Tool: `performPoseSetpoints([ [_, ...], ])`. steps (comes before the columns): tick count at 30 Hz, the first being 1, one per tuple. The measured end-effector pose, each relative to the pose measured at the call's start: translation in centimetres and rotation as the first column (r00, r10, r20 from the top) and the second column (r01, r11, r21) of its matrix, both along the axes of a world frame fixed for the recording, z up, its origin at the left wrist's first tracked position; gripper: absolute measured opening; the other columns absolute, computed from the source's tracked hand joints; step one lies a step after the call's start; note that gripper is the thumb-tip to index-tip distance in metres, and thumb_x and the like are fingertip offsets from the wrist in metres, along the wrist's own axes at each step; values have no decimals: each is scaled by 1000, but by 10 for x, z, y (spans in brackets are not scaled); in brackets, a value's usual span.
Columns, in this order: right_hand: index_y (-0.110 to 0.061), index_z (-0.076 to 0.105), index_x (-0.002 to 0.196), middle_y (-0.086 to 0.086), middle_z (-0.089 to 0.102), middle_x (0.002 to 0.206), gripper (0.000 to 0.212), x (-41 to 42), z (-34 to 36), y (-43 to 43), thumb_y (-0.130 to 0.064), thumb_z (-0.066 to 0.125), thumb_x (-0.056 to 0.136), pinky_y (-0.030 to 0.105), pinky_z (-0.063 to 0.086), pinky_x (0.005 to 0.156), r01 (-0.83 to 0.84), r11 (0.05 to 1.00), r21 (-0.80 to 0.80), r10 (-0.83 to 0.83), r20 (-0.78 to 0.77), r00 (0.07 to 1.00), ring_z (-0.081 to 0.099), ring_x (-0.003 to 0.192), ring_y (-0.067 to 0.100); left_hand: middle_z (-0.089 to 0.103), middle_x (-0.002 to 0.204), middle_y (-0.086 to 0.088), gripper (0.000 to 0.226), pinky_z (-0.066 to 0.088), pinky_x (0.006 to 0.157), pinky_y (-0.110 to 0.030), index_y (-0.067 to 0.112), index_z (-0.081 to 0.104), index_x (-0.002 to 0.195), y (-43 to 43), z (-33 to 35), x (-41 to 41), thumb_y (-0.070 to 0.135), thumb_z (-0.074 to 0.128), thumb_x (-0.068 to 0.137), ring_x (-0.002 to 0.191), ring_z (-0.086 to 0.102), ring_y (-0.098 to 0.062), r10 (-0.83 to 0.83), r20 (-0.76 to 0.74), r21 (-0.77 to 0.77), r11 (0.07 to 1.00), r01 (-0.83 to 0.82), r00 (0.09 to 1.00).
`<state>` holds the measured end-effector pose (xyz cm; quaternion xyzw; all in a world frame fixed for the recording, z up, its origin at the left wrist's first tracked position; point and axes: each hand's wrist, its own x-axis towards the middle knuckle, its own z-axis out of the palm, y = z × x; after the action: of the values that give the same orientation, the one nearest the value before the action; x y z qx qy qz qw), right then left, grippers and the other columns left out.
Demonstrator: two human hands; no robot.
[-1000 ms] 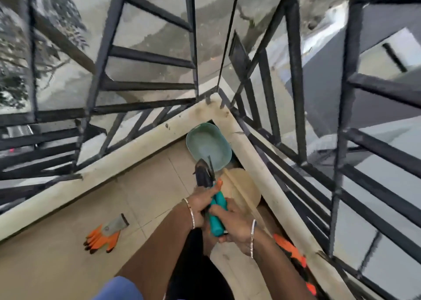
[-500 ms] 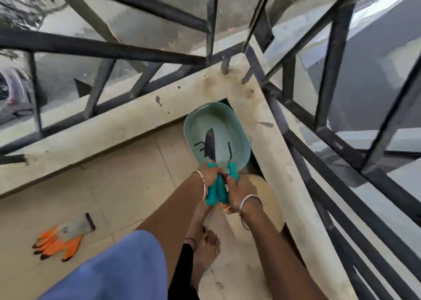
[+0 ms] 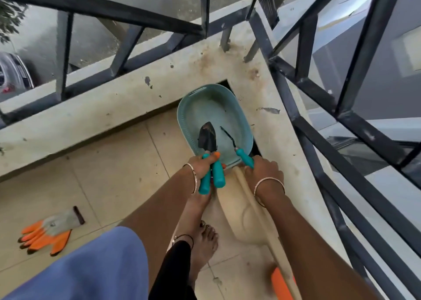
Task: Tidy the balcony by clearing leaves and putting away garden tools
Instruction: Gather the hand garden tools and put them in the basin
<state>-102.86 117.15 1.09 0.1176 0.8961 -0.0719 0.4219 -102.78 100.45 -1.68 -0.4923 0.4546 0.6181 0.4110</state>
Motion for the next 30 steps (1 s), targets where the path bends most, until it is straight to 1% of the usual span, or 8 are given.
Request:
performPoseSetpoints([
  [5, -17, 49, 130, 8, 52, 126, 41, 4, 3, -1, -43, 45, 98, 40, 37, 91, -32, 998, 57, 35, -49, 998, 46, 117, 29, 72, 108, -16, 27, 47, 44, -22, 12, 58, 95, 8, -7, 2, 35, 70, 88, 70, 66, -22, -91, -8, -18, 996, 91, 996],
  [8, -16, 55, 125, 8, 51, 121, 38, 3, 11, -7, -40, 48, 97, 41, 38, 88, 3, 995, 101, 23, -265, 964, 45, 113, 28, 72, 109, -15, 27, 49, 54, -27, 13, 59, 98, 14, -8, 1, 33, 72, 86, 85, 67, -26, -74, -12, -5, 997, 74, 997],
  [10, -16, 60, 118, 8, 56, 112, 33, 4, 16, -13, -38, 52, 94, 39, 41, 83, 96, 993, -64, -114, -402, 909, 50, 106, 27, 73, 104, -12, 26, 49, 55, -28, 12, 60, 100, 17, -9, 0, 32, 71, 87, 85, 66, -26, -61, -14, 10, 998, 62, 998],
  [13, -18, 64, 112, 0, 63, 97, 33, 7, 22, -27, -41, 62, 89, 31, 49, 79, 282, 880, -382, -383, -221, 897, 60, 90, 17, 67, 85, -9, 22, 50, 53, -28, 13, 59, 96, 19, -7, -1, 32, 69, 89, 65, 62, -20, -41, 0, 18, 999, 41, 999],
  [16, -18, 63, 118, -7, 62, 88, 34, 14, 22, -32, -32, 68, 87, 23, 49, 79, 324, 847, -422, -384, -64, 921, 58, 78, 7, 66, 85, -9, 23, 51, 54, -28, 14, 59, 98, 16, -8, 1, 34, 68, 90, 66, 62, -19, -2, 5, 41, 999, 2, 1000],
  [19, -17, 64, 122, 0, 70, 99, 39, 11, 20, -31, -29, 71, 85, 19, 45, 78, 306, 858, -412, -357, -52, 932, 62, 85, 10, 67, 89, -9, 28, 51, 56, -29, 13, 59, 103, 13, -7, 2, 37, 66, 90, 69, 63, -18, 5, 1, 27, 1000, -5, 1000],
  [24, -17, 64, 126, 6, 66, 122, 42, -1, 6, -25, -34, 67, 88, 37, 50, 95, 219, 949, -229, -241, -74, 968, 61, 111, 26, 66, 85, -7, 28, 45, 39, -19, 8, 56, 101, 20, -2, -5, 34, 45, 103, 65, 62, -16, 69, 57, -22, 997, -67, 996],
  [30, -14, 62, 128, 8, 64, 126, 37, -4, 4, -23, -30, 60, 95, 31, 43, 93, 292, 943, -162, -317, -162, 934, 57, 116, 26, 56, 67, -8, 21, 42, 39, -21, 8, 52, 99, 25, -2, 0, 26, 44, 103, 33, 53, -12, 62, 73, -132, 990, -52, 995],
])
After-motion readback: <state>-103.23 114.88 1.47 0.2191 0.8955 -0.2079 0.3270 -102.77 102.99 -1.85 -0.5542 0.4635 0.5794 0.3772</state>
